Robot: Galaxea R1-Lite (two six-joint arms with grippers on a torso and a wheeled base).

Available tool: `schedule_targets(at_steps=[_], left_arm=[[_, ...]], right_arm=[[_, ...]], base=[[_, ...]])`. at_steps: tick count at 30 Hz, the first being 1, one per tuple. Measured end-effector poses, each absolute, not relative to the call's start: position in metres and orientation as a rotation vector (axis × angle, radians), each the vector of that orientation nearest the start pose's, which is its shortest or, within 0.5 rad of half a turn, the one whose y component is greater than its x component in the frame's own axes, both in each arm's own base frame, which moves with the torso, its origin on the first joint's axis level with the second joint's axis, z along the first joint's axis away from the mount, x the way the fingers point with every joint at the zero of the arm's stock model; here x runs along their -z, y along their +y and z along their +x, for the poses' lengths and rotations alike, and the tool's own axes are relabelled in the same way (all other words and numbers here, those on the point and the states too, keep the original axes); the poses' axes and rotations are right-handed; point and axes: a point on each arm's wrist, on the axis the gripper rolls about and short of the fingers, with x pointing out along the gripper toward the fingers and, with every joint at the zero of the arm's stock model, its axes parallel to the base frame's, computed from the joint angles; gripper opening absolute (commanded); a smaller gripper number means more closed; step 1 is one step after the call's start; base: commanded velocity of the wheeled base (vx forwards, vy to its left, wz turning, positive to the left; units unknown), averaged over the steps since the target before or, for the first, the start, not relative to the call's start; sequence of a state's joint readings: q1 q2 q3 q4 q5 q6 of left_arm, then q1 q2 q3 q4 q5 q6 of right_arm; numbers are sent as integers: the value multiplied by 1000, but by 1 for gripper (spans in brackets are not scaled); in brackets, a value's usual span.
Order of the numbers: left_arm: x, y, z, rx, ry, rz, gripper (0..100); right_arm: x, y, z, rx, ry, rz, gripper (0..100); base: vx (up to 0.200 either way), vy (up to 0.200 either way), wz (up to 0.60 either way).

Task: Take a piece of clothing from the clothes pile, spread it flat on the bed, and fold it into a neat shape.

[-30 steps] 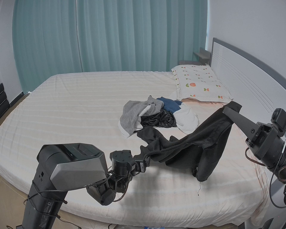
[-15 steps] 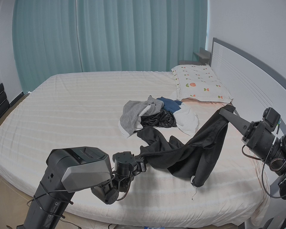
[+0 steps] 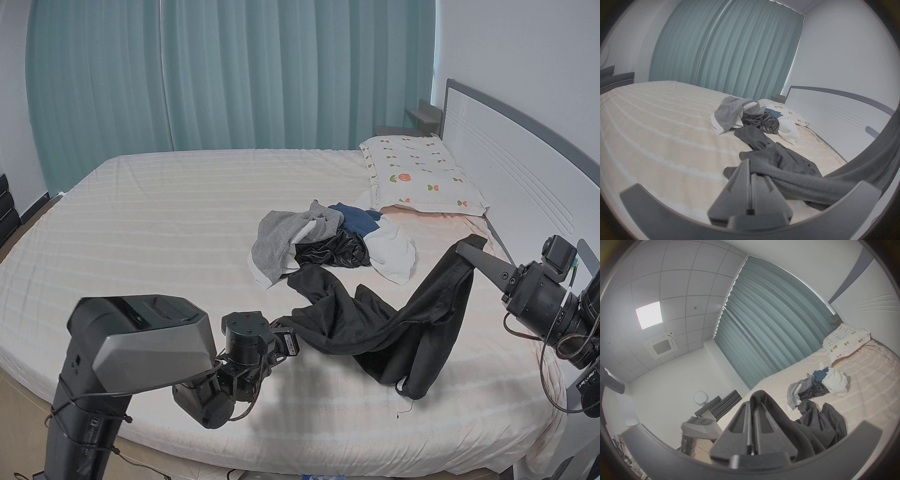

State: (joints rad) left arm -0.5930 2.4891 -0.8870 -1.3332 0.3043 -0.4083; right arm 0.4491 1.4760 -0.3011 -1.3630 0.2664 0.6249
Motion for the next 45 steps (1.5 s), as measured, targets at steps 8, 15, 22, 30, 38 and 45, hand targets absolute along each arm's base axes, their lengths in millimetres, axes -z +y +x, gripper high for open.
schedule_targets(at_steps=[8, 15, 22, 30, 38, 45], left_arm=[[-34, -197, 303, 241, 278, -310, 0], [-90, -182, 279, 258, 209, -348, 0], [-140, -167, 258, 265, 147, -377, 0], [-161, -156, 235, 271, 111, -408, 0], [-157, -152, 208, 307, 153, -441, 0], [-146, -147, 199, 293, 218, -542, 0]], right_arm=[[-156, 84, 211, -653, 151, 600, 0], [-133, 81, 232, -563, 165, 585, 0], [-131, 84, 240, -480, 76, 539, 0], [-159, 93, 232, -443, -65, 555, 0], [-161, 94, 228, -440, -71, 571, 0], [-146, 96, 231, -425, -8, 564, 0]], base=[[0, 0, 0], [0, 0, 0], [0, 0, 0], [0, 0, 0], [0, 0, 0], [0, 0, 0]])
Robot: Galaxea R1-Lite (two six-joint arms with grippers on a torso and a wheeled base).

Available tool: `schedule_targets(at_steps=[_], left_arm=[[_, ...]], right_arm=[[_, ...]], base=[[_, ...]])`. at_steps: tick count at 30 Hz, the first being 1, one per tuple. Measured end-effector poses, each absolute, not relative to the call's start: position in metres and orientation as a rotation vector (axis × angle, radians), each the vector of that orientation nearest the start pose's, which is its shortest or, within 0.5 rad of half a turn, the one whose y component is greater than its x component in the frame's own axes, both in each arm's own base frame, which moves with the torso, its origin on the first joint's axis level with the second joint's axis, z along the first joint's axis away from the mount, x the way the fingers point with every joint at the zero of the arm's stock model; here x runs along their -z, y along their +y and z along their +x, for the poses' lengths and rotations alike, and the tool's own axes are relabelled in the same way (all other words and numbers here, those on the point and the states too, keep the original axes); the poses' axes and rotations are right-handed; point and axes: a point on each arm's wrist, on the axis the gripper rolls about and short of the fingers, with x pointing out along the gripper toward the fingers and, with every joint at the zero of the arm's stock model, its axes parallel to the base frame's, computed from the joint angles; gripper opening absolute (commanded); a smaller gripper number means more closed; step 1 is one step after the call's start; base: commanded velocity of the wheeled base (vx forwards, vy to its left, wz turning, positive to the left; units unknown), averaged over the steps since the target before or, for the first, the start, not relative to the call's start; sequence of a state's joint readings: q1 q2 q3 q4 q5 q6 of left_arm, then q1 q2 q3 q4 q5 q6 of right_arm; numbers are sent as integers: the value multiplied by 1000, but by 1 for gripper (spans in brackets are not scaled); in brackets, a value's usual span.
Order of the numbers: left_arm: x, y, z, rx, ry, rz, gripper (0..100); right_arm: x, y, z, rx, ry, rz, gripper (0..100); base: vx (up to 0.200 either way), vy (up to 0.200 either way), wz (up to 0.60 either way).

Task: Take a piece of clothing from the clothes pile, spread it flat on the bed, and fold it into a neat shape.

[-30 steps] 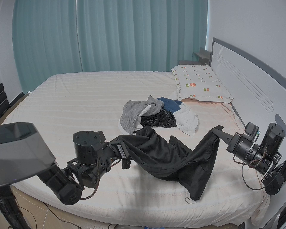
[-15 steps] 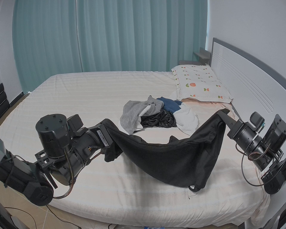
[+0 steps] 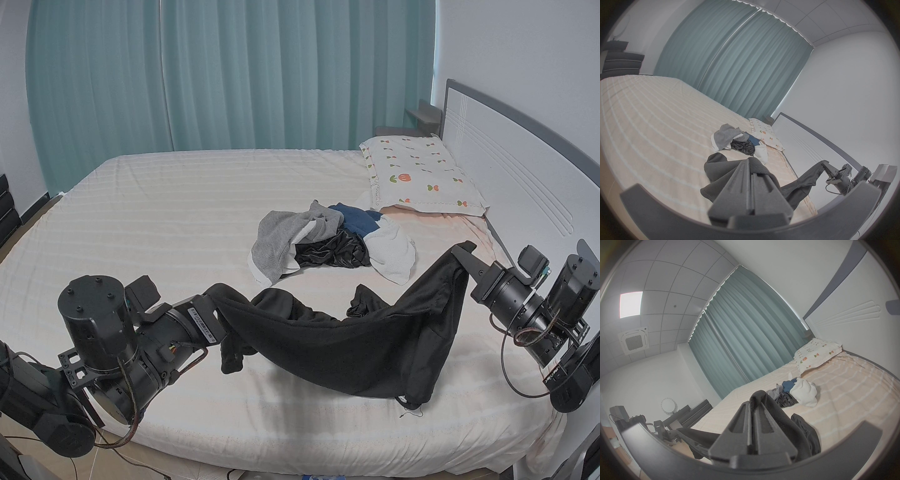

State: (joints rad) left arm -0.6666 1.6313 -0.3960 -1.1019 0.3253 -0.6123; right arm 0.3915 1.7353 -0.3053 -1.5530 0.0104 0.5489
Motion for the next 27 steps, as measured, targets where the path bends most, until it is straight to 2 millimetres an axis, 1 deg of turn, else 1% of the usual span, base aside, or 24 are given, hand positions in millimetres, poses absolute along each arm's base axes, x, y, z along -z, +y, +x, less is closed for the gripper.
schedule_targets(at_steps=[3, 8, 12, 18, 27], left_arm=[[-140, -147, 200, 283, 242, -548, 0], [-127, -148, 201, 264, 293, -588, 0], [-121, -148, 201, 254, 317, -582, 0], [-117, -147, 200, 250, 330, -580, 0], [-115, -147, 200, 245, 340, -577, 0]], right_arm=[[-140, 96, 232, -419, 20, 568, 0], [-131, 97, 233, -413, 69, 605, 0], [-126, 98, 233, -408, 89, 606, 0], [-124, 98, 233, -404, 97, 604, 0], [-123, 98, 232, -406, 104, 603, 0]], base=[[0, 0, 0], [-200, 0, 0], [-200, 0, 0], [-200, 0, 0], [0, 0, 0]])
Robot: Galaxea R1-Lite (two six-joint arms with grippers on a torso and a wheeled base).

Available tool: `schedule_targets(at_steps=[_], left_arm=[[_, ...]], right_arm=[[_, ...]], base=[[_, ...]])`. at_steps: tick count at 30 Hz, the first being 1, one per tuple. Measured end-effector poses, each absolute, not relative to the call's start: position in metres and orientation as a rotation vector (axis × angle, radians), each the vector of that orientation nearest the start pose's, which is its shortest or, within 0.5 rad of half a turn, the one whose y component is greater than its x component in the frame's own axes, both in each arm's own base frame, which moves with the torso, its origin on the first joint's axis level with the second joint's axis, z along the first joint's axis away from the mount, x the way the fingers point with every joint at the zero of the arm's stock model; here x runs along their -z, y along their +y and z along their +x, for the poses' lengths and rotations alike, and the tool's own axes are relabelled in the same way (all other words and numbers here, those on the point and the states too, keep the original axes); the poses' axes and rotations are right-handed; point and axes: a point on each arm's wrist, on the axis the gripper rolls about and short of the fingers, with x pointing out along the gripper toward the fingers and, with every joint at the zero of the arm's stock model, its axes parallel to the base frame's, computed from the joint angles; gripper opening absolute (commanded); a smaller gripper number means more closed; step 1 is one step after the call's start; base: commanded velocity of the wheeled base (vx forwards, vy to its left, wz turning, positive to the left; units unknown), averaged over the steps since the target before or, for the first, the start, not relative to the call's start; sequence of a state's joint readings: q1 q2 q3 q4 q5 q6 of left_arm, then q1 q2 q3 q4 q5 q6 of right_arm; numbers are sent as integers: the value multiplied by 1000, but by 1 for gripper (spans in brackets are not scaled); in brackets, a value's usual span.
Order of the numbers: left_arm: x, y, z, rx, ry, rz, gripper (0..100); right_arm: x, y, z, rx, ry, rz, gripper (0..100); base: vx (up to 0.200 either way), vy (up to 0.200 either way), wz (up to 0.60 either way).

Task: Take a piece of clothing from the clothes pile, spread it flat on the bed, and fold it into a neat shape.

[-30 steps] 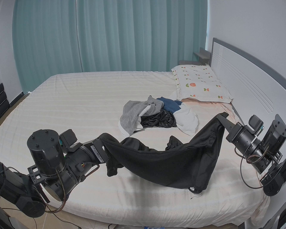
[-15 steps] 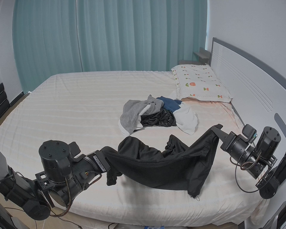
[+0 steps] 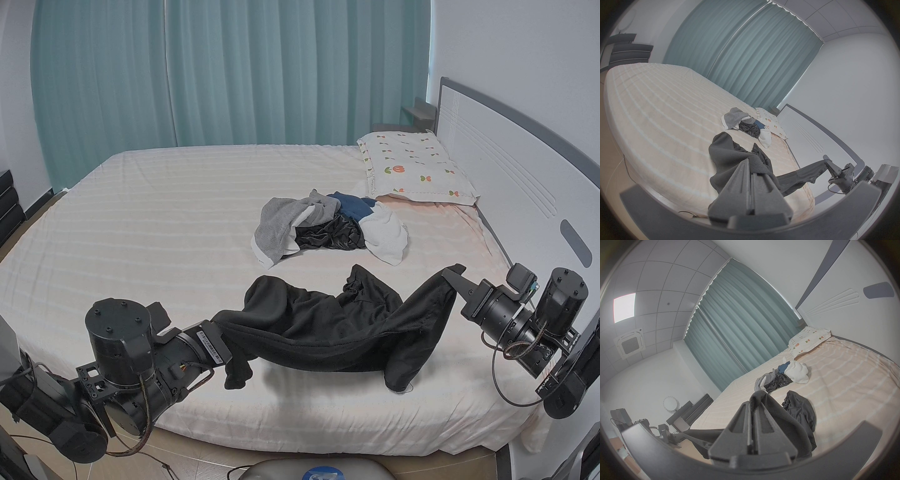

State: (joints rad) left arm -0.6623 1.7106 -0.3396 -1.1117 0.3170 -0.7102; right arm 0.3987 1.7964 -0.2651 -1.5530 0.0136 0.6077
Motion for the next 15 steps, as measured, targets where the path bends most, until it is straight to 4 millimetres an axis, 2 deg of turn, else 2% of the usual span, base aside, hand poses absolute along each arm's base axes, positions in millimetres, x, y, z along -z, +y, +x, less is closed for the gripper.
schedule_targets(at_steps=[6, 15], left_arm=[[-115, -147, 204, 237, 334, -588, 0], [-117, -145, 206, 222, 326, -608, 0]], right_arm=[[-122, 98, 233, -405, 109, 602, 0], [-120, 103, 231, -411, 117, 598, 0]], base=[[0, 0, 0], [0, 200, 0]])
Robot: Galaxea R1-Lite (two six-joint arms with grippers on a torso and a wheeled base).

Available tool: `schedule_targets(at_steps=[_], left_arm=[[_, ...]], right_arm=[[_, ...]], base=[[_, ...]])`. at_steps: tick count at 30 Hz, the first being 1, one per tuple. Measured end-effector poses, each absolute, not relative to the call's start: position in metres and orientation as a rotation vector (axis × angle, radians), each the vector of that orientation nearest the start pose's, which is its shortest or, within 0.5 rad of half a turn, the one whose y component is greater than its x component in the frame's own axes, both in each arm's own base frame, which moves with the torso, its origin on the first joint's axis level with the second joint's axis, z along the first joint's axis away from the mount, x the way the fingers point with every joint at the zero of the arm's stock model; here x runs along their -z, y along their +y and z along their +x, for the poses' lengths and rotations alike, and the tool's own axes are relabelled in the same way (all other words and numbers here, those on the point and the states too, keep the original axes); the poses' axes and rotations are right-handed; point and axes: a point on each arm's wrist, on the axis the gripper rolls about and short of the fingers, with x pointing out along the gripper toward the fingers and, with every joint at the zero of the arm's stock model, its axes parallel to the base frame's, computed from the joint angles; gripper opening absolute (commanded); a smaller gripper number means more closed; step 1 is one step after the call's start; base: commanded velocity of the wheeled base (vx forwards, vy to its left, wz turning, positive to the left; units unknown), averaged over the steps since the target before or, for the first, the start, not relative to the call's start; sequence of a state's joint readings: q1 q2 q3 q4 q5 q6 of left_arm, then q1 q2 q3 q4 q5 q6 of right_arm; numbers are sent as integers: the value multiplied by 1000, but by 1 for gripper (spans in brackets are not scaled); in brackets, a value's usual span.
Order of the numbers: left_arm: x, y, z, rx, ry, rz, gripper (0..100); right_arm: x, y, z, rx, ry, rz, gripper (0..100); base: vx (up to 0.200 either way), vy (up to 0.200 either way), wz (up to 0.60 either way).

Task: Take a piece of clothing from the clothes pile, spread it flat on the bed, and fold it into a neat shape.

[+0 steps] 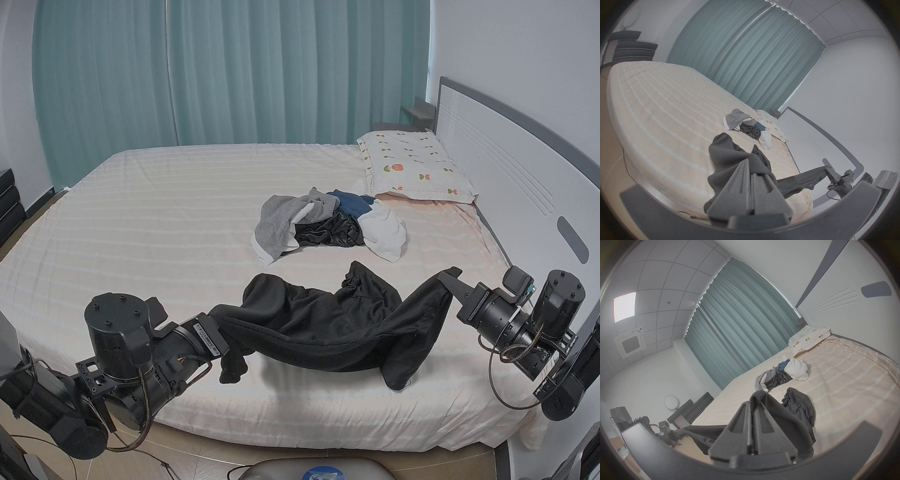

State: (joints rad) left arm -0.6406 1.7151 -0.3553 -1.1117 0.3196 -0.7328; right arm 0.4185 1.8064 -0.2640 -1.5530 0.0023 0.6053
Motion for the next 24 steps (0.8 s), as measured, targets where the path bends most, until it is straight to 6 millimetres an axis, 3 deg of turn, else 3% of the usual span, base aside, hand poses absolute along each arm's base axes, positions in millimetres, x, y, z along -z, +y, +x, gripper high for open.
schedule_targets(at_steps=[24], left_arm=[[-130, -137, 204, 215, 278, -624, 0]], right_arm=[[-132, 110, 230, -403, 56, 601, 0]], base=[[0, 200, 0]])
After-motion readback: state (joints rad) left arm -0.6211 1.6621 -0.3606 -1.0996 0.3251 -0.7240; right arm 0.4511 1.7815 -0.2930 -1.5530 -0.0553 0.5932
